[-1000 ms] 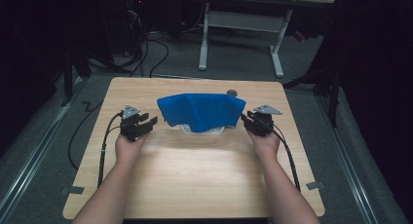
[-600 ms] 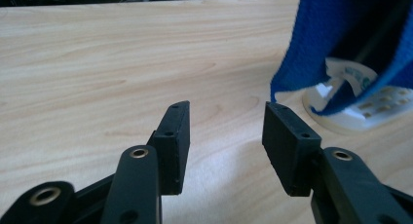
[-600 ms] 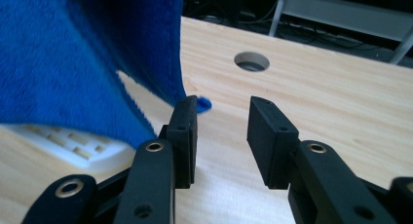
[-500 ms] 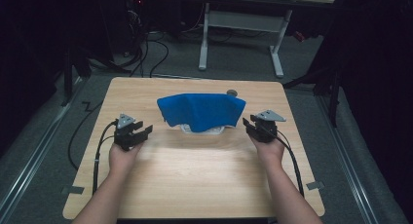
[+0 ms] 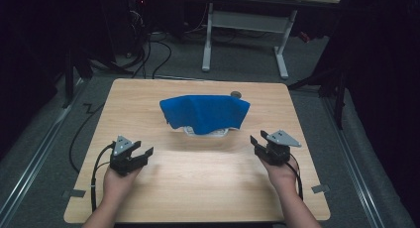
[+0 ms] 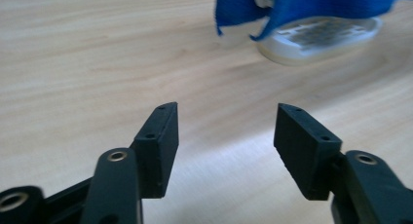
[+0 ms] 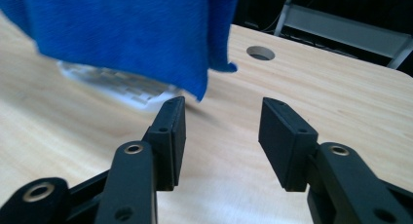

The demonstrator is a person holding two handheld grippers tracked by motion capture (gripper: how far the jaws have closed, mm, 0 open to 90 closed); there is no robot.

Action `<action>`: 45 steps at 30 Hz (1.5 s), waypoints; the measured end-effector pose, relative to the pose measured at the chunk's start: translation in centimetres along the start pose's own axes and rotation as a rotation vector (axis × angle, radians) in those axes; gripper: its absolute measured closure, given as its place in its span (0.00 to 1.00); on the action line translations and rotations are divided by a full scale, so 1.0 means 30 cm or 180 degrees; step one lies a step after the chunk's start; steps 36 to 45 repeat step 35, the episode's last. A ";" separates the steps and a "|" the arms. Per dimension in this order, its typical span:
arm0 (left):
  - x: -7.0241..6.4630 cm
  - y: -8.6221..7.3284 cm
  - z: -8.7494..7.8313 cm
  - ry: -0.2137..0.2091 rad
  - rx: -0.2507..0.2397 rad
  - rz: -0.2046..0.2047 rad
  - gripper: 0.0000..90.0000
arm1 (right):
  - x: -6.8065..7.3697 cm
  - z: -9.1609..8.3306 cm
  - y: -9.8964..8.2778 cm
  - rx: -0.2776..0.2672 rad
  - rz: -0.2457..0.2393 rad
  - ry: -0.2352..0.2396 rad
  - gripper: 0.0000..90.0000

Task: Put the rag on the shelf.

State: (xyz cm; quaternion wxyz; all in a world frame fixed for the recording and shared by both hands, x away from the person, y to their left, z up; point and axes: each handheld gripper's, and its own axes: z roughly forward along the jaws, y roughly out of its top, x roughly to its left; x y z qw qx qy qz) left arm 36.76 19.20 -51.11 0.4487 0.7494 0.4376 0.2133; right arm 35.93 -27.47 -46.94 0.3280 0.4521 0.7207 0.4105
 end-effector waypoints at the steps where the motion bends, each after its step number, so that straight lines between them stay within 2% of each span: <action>1: -0.014 -0.009 -0.016 0.0015 0.0003 0.0045 0.45 | 0.010 -0.016 -0.007 -0.0008 -0.0013 0.0016 0.57; 2: -0.031 -0.021 -0.037 0.0026 0.0001 0.0063 0.44 | 0.021 -0.033 -0.014 -0.0013 -0.0011 0.0020 0.56; 4: -0.063 -0.047 -0.066 -0.0058 0.0005 0.0036 0.43 | 0.043 -0.064 -0.029 -0.0034 -0.0065 0.0027 0.55; 5: -0.094 -0.069 -0.091 -0.0081 0.0021 0.0070 0.41 | 0.064 -0.096 -0.044 -0.0023 -0.0098 0.0061 0.54; 6: -0.094 -0.069 -0.091 -0.0081 0.0021 0.0070 0.40 | 0.064 -0.096 -0.044 -0.0023 -0.0098 0.0061 0.54; 7: -0.117 -0.090 -0.109 -0.0125 0.0004 0.0058 0.40 | 0.082 -0.121 -0.061 -0.0002 -0.0121 0.0086 0.52; 8: -0.130 -0.102 -0.118 -0.0161 0.0010 0.0034 0.40 | 0.082 -0.121 -0.061 -0.0002 -0.0121 0.0086 0.52; 9: -0.163 -0.125 -0.132 -0.0295 0.0100 -0.0014 0.40 | 0.096 -0.143 -0.084 -0.0005 -0.0126 0.0074 0.50; 11: -0.194 -0.144 -0.138 -0.0351 0.0159 0.0063 0.39 | 0.117 -0.171 -0.140 -0.0033 -0.0031 0.0049 0.50; 12: -0.194 -0.144 -0.138 -0.0351 0.0159 0.0063 0.39 | 0.117 -0.171 -0.140 -0.0033 -0.0031 0.0049 0.50; 13: -0.217 -0.146 -0.120 -0.0354 0.0220 0.0213 0.39 | 0.137 -0.179 -0.208 0.0082 -0.0017 0.0085 0.53; 14: -0.217 -0.146 -0.120 -0.0354 0.0220 0.0213 0.38 | 0.137 -0.179 -0.208 0.0082 -0.0017 0.0085 0.53; 15: -0.223 -0.142 -0.108 -0.0353 0.0213 0.0287 0.38 | 0.138 -0.171 -0.206 0.0198 -0.0054 0.0131 0.48; 16: -0.230 -0.132 -0.081 -0.0350 0.0215 0.0356 0.38 | 0.133 -0.161 -0.200 0.0057 -0.0167 0.0083 0.50; 19: -0.232 -0.122 -0.063 -0.0389 0.0237 0.0386 0.38 | 0.125 -0.136 -0.199 0.0131 -0.0084 0.0152 0.49; 20: -0.232 -0.120 -0.058 -0.0393 0.0229 0.0391 0.38 | 0.125 -0.118 -0.196 0.0139 -0.0133 0.0199 0.49; 22: -0.231 -0.121 -0.059 -0.0390 0.0238 0.0390 0.38 | 0.126 -0.117 -0.194 0.0096 -0.0205 0.0205 0.49; 25: -0.219 -0.128 -0.063 -0.0388 0.0266 0.0341 0.38 | 0.122 -0.120 -0.201 0.0120 -0.0191 0.0227 0.49; 34: -0.209 -0.131 -0.064 -0.0368 0.0276 0.0311 0.38 | 0.120 -0.113 -0.203 0.0191 -0.0175 0.0228 0.49; 45: -0.207 -0.131 -0.065 -0.0368 0.0270 0.0302 0.38 | 0.120 -0.113 -0.203 0.0191 -0.0175 0.0228 0.49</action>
